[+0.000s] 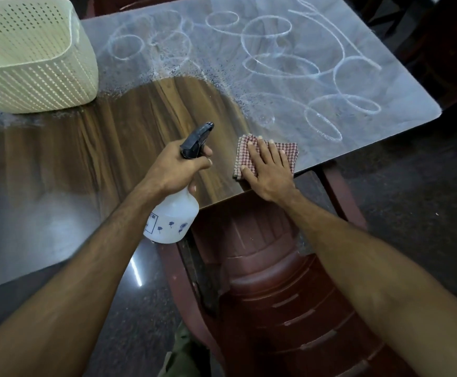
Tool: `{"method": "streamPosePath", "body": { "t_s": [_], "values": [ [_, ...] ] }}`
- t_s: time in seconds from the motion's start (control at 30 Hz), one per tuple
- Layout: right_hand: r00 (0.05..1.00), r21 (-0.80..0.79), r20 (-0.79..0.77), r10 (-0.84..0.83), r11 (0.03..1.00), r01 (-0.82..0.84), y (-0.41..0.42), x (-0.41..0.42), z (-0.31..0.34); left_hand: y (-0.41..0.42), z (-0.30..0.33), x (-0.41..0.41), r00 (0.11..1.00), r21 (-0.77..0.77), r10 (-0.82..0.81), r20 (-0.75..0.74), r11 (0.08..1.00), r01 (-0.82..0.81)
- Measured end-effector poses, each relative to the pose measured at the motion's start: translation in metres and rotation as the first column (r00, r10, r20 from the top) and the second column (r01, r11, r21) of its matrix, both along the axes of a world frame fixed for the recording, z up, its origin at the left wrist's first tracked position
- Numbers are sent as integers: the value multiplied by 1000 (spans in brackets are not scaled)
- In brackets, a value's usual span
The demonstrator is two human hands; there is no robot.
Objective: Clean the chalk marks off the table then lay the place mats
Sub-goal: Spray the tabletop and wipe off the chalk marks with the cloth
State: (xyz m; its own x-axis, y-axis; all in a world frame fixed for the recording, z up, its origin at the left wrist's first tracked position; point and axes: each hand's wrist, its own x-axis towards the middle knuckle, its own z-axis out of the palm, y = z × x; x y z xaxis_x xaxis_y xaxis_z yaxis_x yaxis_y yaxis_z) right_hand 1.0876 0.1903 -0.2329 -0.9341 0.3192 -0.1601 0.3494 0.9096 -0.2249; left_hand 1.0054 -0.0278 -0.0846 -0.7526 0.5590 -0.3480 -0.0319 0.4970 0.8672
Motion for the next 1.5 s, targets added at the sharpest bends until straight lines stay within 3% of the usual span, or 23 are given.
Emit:
{"method": "streamPosePath", "body": {
  "t_s": [0.4,1.03,1.5],
  "values": [
    [985,-68,45,169,984,-166,34,9,11,46,13,81,974,25,227,1,974,-227],
    [982,8,-59,177,984,-177,51,16,1,82,-14,47,954,-26,297,51,955,-296],
    [910,31,-127,394,919,-393,106,9,-6,156,-5,44,888,-150,457,-45,876,-459]
  ]
}}
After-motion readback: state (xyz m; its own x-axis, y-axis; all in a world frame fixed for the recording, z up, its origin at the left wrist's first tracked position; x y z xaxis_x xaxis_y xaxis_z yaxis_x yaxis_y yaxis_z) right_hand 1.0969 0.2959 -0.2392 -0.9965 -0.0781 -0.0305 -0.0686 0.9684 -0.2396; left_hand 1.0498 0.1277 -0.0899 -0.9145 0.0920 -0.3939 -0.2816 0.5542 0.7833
